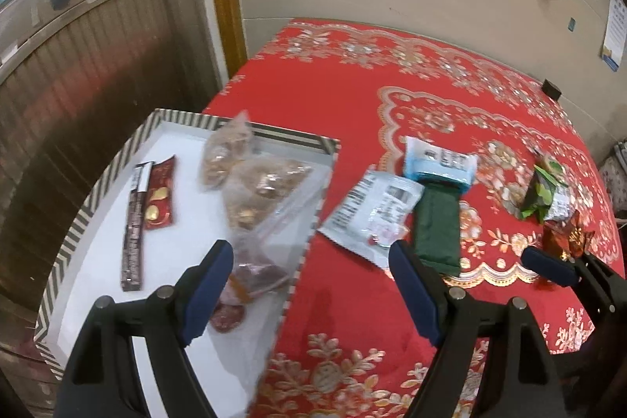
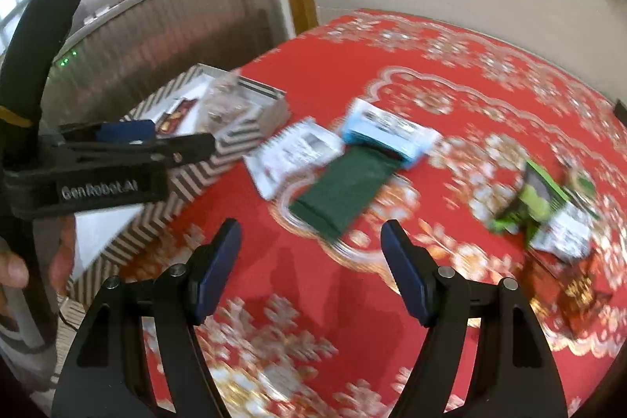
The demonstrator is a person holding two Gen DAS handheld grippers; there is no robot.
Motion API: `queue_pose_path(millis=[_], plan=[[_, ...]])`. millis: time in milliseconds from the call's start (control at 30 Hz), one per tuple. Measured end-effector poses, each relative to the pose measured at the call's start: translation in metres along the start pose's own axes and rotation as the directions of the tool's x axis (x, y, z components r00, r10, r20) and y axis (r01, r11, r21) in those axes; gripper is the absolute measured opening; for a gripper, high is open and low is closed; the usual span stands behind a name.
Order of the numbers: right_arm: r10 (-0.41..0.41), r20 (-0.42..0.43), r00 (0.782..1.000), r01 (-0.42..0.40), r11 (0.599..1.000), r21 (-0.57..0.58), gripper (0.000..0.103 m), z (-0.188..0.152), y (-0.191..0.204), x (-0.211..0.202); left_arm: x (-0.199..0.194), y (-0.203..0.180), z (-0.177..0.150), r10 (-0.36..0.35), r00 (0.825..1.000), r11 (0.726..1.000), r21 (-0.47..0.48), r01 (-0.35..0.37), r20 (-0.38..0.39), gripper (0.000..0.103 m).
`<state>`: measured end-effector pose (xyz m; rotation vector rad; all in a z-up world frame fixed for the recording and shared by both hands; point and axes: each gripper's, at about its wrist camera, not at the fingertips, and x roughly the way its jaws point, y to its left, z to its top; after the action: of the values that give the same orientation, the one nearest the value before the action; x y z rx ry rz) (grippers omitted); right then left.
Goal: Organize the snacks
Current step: 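Move both open tools over the loose snacks on the tablecloth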
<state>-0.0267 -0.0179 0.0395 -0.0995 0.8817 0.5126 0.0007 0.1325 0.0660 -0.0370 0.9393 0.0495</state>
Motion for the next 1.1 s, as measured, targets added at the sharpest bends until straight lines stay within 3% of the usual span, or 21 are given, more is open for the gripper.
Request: queue_pose_path(millis=[367,567,933,1100], plan=[[-0.074,-0.014,0.997,0.075,0.990,0.120,0.074,-0.035,-0.063,-0.025,0.014,-0.052,-0.002,-0.089,0.994,0.994,0.058,0.092,-0.062,0.083],[-0.068,-0.010,0.998,0.069,0.988,0.137,0.074,-0.041,-0.074,-0.029,0.026,-0.070,0.004,-0.082,0.992,0.991,0.095,0.091,-0.092,0.083],[-0.038,-0.022,0.999,0.040,0.991,0.131,0.074,-0.037,-0.070,-0.018,0.073,-0.061,0.024,-0.122,0.962,0.985,0.087,0.147,-0.243,0.083],[-0.028,-0.041,0.999,0.031,0.995,0.093,0.074,-0.022,-0.058,-0.003,0.084,-0.046,0.032,-0.156,0.951,0.986,0.016,0.167,-0.267,0.083]])
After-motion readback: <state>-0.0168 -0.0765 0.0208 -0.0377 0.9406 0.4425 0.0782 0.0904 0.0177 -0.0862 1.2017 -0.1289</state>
